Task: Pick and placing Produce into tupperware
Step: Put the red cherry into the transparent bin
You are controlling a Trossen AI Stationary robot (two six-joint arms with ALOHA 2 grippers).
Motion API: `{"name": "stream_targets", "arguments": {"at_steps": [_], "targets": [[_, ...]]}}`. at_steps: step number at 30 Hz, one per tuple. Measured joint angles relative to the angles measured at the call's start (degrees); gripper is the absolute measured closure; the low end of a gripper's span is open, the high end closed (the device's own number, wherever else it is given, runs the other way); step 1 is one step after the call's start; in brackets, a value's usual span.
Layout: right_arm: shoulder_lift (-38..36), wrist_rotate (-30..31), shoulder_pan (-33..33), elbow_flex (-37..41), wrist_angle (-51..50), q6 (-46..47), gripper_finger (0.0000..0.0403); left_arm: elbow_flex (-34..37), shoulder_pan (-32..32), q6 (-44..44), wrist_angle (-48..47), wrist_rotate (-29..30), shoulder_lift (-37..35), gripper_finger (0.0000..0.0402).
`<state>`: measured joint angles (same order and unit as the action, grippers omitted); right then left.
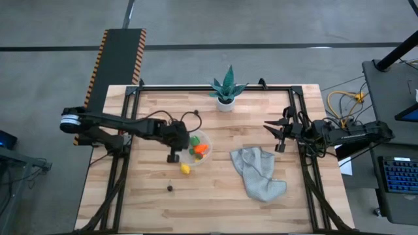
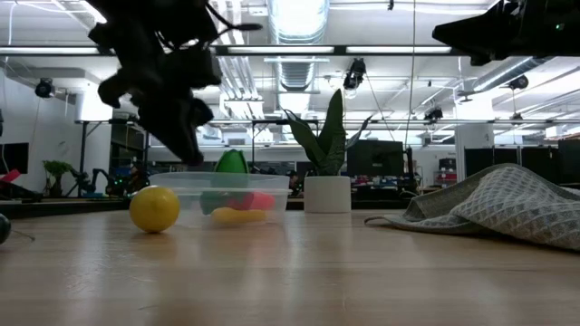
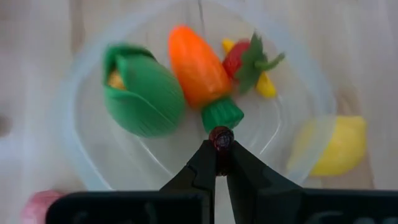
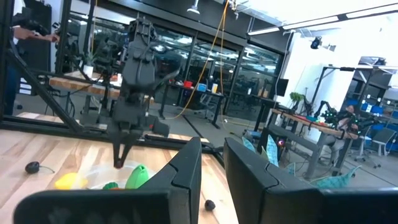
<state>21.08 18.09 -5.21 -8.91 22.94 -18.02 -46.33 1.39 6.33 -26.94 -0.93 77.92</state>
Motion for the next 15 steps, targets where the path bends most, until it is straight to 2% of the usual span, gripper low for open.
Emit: {"name": "stream_targets", "arguments": {"at_steps": [7, 15], "targets": [[0.0, 0.0, 0.0, 0.0, 0.0, 0.1, 0.0342, 0.0, 0.0, 0.0, -0.2, 0.0, 4.2, 0.0396], [0.0, 0.0, 0.0, 0.0, 0.0, 0.8, 0.0342, 0.0, 0.0, -1.5, -0.1, 0.0, 3.6, 0.0336]]}}
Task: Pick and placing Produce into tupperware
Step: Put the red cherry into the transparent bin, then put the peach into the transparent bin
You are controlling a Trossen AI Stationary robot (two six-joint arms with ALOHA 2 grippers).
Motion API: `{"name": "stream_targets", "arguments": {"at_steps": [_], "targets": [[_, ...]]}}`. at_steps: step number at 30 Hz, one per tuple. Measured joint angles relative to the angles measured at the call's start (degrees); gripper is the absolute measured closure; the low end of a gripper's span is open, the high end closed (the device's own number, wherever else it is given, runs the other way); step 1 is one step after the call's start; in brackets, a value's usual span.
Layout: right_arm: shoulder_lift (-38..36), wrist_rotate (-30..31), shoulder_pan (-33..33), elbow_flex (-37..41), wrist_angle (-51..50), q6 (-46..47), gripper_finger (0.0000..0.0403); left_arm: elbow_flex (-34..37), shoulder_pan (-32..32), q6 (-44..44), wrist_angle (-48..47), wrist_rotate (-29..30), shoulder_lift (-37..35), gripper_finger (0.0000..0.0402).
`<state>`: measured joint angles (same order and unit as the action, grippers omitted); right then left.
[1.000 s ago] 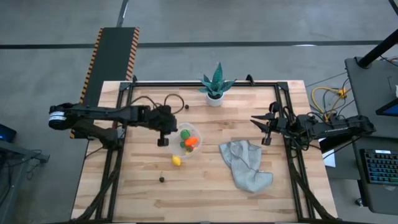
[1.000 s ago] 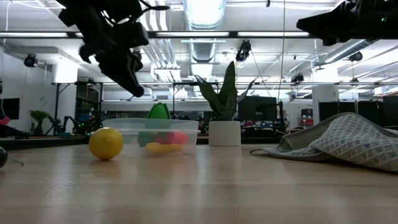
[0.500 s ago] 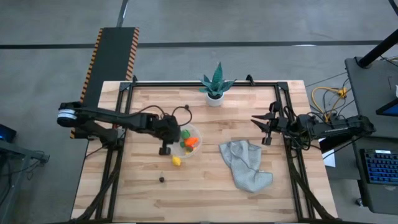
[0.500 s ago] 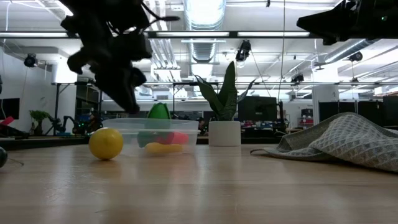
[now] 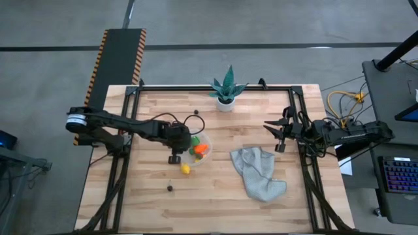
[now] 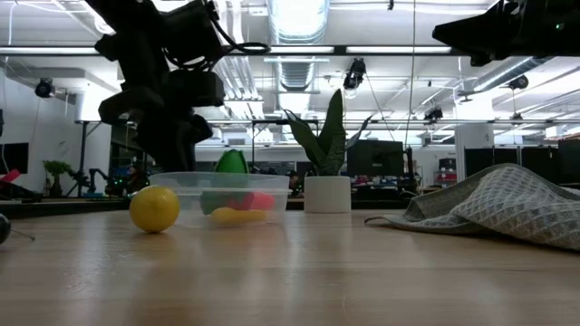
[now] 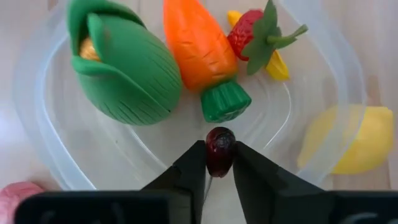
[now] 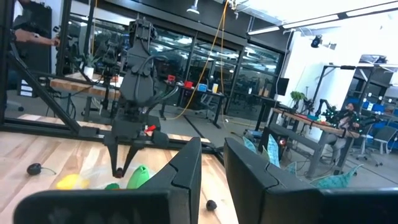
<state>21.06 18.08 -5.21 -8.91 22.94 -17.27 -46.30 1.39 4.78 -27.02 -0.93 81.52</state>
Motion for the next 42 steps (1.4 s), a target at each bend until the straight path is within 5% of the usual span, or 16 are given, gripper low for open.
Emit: {"name": "stream_targets", "arguments": {"at_steps": [12, 19, 25, 35, 42], "targets": [[0.0, 0.0, 0.0, 0.0, 0.0, 0.3, 0.0342, -0.2, 0.0, 0.0, 0.3, 0.0, -1.3, 0.0251], [0.0, 0.0, 0.0, 0.0, 0.0, 0.3, 0.0342, -1.3, 0.4, 0.2, -1.0, 1.0, -3.7, 0.0235], [0.0, -0.2, 0.0, 0.0, 0.0, 0.3, 0.0342, -1.4, 1.4, 4.6, -0.9, 9.1, -8.2, 0.0235], [0.0, -0.2, 0.0, 0.0, 0.0, 0.3, 0.0342, -1.2, 15.3, 6.7, -0.6, 10.3, -11.7, 0.0235], [0.0, -0.2, 0.0, 0.0, 0.0, 0.3, 0.0342, -1.7, 25.1, 3.8, -0.4, 1.9, -7.7, 0.0236]]}}
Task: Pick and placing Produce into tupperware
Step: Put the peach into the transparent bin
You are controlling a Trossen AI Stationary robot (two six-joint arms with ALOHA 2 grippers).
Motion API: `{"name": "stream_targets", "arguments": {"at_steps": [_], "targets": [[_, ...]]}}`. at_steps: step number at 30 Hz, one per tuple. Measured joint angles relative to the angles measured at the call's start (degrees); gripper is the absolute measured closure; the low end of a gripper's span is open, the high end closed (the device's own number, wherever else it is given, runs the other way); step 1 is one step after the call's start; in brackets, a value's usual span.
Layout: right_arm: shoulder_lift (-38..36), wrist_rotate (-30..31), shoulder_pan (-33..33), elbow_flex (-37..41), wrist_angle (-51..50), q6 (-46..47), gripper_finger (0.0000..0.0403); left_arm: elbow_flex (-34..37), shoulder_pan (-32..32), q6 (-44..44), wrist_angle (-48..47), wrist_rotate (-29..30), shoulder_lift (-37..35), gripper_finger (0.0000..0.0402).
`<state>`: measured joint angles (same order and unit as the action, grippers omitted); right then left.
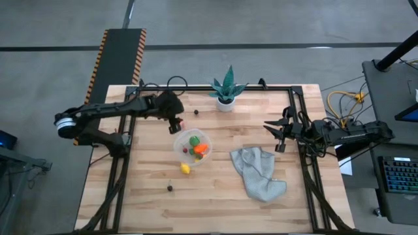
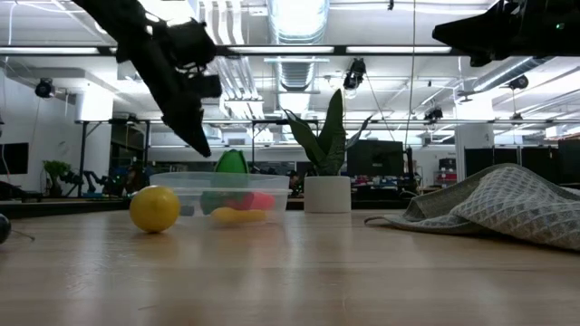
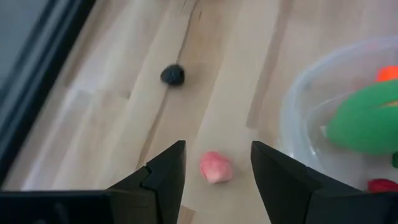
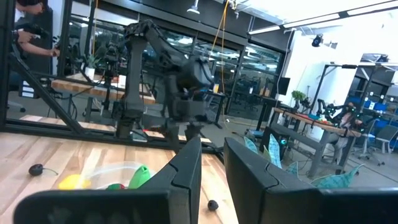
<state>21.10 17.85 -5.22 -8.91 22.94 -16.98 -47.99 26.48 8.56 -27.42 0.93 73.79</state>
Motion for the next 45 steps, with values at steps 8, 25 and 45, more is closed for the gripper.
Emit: {"name": "stream_targets", "arguments": {"at_steps": [8, 25, 45], "targets": [[0.0, 0.0, 0.0, 0.0, 0.0, -0.8, 0.0342, -3.0, 2.6, -3.8, -1.4, -0.9, 8.9, 0.0223], [0.0, 0.0, 0.0, 0.0, -0.2, -1.0, 0.0342, -10.5, 2.8, -12.6, -12.2, -0.7, 19.2, 0.015], [0.0, 0.0, 0.0, 0.0, -0.2, -1.0, 0.0342, -10.6, 2.8, -12.7, -10.7, -1.1, 25.1, 0.015]]}}
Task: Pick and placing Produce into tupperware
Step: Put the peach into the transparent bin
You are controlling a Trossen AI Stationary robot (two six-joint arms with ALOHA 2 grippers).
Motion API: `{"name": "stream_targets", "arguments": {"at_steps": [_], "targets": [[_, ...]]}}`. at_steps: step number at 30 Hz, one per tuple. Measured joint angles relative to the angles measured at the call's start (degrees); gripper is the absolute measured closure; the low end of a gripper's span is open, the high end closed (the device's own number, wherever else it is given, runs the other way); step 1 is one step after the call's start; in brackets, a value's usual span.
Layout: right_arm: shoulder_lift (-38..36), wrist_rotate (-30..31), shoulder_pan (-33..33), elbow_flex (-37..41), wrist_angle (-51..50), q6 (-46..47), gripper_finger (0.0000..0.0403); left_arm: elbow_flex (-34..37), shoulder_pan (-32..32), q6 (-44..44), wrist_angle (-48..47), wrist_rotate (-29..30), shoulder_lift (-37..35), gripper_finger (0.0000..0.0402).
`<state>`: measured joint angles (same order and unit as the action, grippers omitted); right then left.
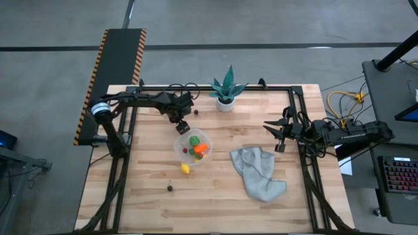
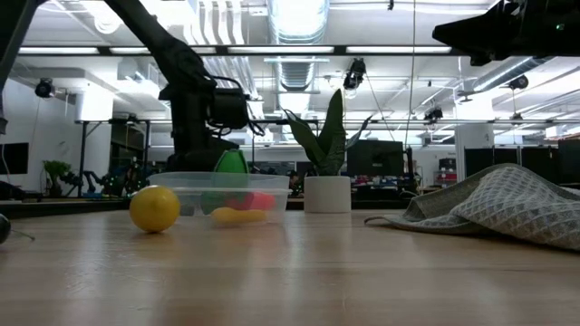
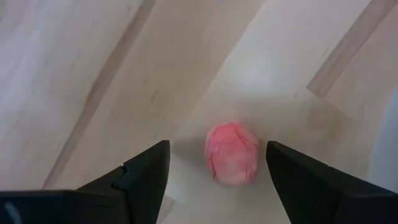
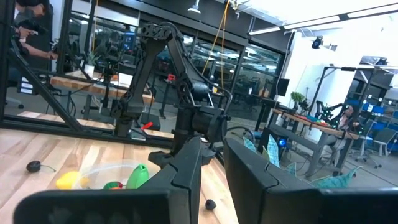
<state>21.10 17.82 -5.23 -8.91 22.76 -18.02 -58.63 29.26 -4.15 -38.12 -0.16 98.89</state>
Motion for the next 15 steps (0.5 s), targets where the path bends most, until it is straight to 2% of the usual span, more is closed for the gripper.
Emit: {"name": "stream_targets", "arguments": {"at_steps": [11, 15], "targets": [[0.0, 0.0, 0.0, 0.0, 0.0, 0.0, 0.0342, -0.2, 0.0, 0.5, 0.0, 0.0, 1.5, 0.0151], [0.0, 0.0, 0.0, 0.0, 0.0, 0.0, 0.0342, -0.3, 0.0, 0.5, -0.2, 0.0, 1.4, 0.0167]]}}
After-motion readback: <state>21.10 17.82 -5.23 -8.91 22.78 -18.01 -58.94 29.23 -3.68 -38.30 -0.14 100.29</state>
